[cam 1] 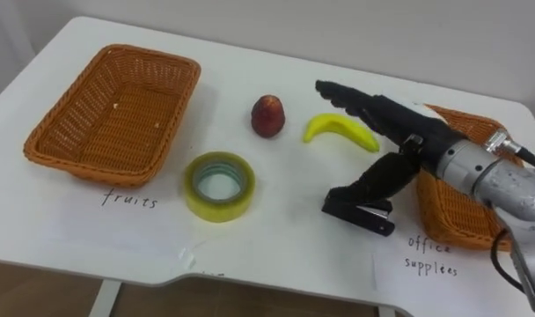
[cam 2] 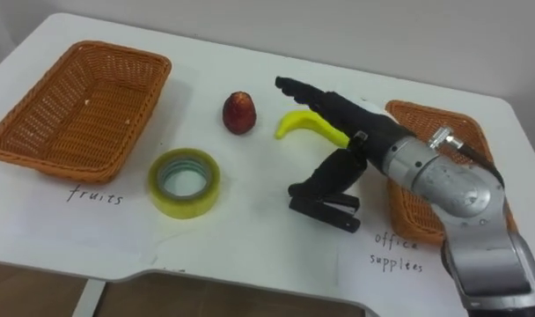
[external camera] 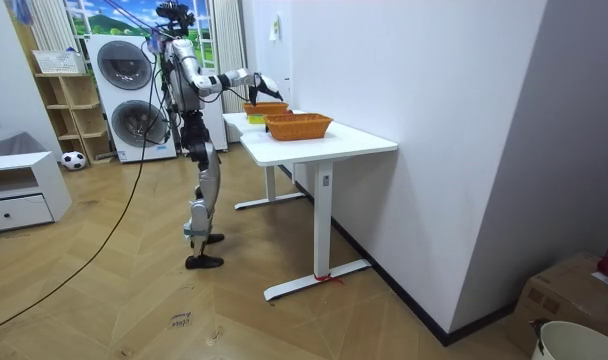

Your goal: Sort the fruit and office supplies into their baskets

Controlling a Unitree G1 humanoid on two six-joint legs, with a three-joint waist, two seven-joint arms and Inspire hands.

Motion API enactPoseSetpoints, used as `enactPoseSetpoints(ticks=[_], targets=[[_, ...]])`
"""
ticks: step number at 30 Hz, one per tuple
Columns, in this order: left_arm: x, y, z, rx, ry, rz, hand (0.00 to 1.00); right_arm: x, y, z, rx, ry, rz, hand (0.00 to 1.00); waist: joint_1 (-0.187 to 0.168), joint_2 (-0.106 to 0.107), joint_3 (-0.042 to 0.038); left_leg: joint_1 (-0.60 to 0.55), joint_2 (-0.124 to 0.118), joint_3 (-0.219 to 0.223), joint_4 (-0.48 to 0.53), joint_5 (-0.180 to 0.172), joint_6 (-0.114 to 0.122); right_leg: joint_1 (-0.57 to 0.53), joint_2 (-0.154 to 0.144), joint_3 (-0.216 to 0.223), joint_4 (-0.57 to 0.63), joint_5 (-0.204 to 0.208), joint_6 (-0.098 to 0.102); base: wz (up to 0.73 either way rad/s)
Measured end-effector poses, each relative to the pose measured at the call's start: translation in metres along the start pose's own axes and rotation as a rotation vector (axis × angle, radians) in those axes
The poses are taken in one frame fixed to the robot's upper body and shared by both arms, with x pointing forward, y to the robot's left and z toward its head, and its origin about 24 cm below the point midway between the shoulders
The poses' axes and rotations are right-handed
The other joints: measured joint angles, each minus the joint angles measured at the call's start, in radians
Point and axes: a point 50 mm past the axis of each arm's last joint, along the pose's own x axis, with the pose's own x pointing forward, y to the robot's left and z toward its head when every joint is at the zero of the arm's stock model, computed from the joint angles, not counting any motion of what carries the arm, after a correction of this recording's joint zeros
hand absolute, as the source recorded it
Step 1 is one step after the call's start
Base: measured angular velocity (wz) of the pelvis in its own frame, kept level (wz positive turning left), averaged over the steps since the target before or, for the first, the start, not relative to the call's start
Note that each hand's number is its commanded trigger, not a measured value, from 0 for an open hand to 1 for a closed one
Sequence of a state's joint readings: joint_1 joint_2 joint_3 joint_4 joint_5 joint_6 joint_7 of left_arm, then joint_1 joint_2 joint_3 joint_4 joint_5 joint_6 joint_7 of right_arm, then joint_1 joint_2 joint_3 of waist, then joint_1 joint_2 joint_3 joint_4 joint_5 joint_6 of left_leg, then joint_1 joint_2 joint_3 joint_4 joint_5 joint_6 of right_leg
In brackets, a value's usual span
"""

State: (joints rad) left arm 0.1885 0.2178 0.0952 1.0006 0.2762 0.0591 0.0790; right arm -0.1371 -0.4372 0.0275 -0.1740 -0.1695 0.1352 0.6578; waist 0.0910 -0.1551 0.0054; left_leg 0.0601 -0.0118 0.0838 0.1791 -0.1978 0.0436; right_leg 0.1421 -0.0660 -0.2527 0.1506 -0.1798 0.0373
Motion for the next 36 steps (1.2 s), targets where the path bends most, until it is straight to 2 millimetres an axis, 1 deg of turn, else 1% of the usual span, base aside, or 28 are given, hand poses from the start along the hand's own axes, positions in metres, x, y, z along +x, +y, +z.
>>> enactPoseSetpoints(ticks=[5, 8, 11, 16, 21, 23, 30, 32, 34, 35, 36], targets=[[0.0, 0.0, 0.0, 0.0, 0.006, -0.001, 0.0, 0.0, 0.003, -0.003, 0.0, 0.039, 0.056, 0.0, 0.0, -0.015, -0.0017, -0.007, 0.0, -0.002, 0.003, 0.0, 0.0, -0.005, 0.001, 0.0, 0.0, 0.0, 0.0, 0.0], [0.0, 0.001, 0.001, -0.001, 0.003, 0.0, 0.0, 0.0, 0.004, -0.004, -0.005, 0.047, 0.074, 0.0, 0.001, -0.02, 0.0005, -0.009, -0.001, -0.003, 0.004, 0.0, 0.0, -0.006, 0.0, 0.0, 0.0, 0.0, 0.0, 0.0], [0.0, 0.001, 0.002, -0.001, -0.003, 0.001, 0.0, -0.001, 0.005, -0.005, -0.008, 0.061, 0.098, 0.0, 0.0, -0.02, 0.0007, -0.015, -0.001, -0.004, 0.004, 0.0, 0.0, -0.011, 0.0, 0.001, 0.0, 0.0, 0.0, 0.0], [0.0, 0.001, 0.003, -0.001, -0.004, 0.001, 0.0, -0.001, 0.006, -0.006, -0.033, 0.086, 0.122, 0.0, 0.0, -0.017, 0.0032, -0.016, -0.001, -0.004, 0.004, 0.0, 0.0, -0.012, 0.001, 0.004, 0.0, 0.0, 0.0, 0.0], [0.002, 0.002, 0.009, -0.002, -0.017, 0.003, 0.0, -0.001, 0.006, -0.008, -0.057, 0.111, 0.133, 0.0, 0.001, -0.015, 0.0044, -0.015, -0.001, -0.004, 0.003, 0.0, 0.0, -0.012, 0.001, 0.008, 0.0, 0.0, 0.0, 0.0], [0.002, 0.002, 0.012, -0.003, -0.024, 0.004, 0.0, -0.002, 0.006, -0.009, -0.054, 0.123, 0.136, 0.0, 0.003, -0.014, 0.0056, -0.015, -0.001, -0.004, 0.003, 0.0, 0.0, -0.012, 0.001, 0.009, 0.0, 0.0, 0.0, 0.0], [0.003, 0.003, 0.014, -0.003, -0.024, 0.007, 0.0, -0.002, 0.006, -0.011, -0.069, 0.156, 0.144, 0.0, 0.001, -0.008, 0.0093, -0.015, -0.001, -0.001, 0.002, 0.0, 0.0, -0.015, 0.001, 0.01, 0.0, 0.0, 0.0, 0.0], [0.003, 0.003, 0.015, -0.004, -0.028, 0.008, 0.0, -0.002, 0.006, -0.015, -0.074, 0.179, 0.144, 0.0, 0.002, -0.008, 0.0091, -0.014, -0.001, 0.0, 0.002, 0.0, 0.0, -0.014, 0.002, 0.029, 0.0, 0.0, 0.0, 0.0], [0.002, 0.004, 0.016, -0.006, -0.034, 0.011, 0.0, -0.002, 0.006, -0.017, -0.081, 0.197, 0.14, 0.0, 0.002, -0.008, 0.0086, -0.014, -0.001, -0.001, 0.002, 0.0, 0.0, -0.015, 0.002, 0.036, 0.0, 0.0, 0.0, 0.0], [0.003, 0.003, 0.018, -0.014, -0.037, 0.012, 0.0, -0.002, 0.006, -0.018, -0.083, 0.199, 0.134, 0.0, 0.002, -0.011, 0.0064, -0.013, -0.001, 0.0, 0.002, 0.0, 0.0, -0.018, 0.003, 0.043, 0.0, 0.0, 0.0, 0.0], [0.003, 0.003, 0.018, -0.016, -0.038, 0.011, 0.0, -0.002, 0.006, -0.018, -0.083, 0.199, 0.131, 0.0, 0.003, -0.01, 0.007, -0.012, -0.001, 0.001, 0.002, 0.0, 0.0, -0.02, 0.003, 0.049, 0.0, 0.0, 0.0, -0.03]])
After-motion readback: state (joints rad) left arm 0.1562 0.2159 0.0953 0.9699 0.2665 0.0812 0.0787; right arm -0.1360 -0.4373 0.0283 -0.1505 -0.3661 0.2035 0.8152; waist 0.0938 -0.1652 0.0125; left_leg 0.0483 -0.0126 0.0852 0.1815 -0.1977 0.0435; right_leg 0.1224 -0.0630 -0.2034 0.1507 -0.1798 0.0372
